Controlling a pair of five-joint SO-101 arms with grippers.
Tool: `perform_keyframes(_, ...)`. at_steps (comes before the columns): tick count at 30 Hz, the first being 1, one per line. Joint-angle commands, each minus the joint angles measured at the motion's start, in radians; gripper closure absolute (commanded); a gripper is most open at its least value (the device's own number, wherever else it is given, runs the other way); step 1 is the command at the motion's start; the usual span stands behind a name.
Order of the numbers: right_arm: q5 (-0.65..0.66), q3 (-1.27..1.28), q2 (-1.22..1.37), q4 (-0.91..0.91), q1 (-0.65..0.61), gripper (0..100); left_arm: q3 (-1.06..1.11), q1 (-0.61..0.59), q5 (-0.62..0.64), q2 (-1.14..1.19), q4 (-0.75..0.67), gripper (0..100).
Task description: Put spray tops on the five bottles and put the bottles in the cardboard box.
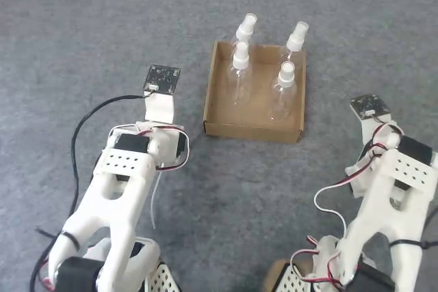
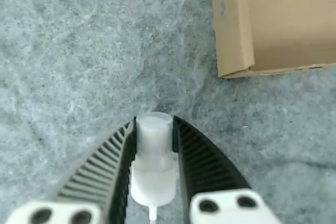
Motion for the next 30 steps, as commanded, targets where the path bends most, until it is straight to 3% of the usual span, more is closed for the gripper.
perform_keyframes(1, 0.043, -0.018, -0.042, 0.044, -0.001, 56.1, -0.004, 0.005, 0.009, -0.049, -0.026, 97)
perform_keyframes(17, 0.057, -0.109, -0.031, 0.051, 0.102, 56.2, -0.002, -0.005, -0.002, -0.04, -0.018, 97)
perform_keyframes(22, 0.057, -0.107, -0.031, 0.051, 0.097, 56.2, -0.07, -0.043, -0.028, -0.035, 0.087, 97)
perform_keyframes(30, 0.058, -0.107, -0.033, 0.039, 0.093, 56.1, -0.191, -0.04, -0.086, 0.216, 0.123, 97)
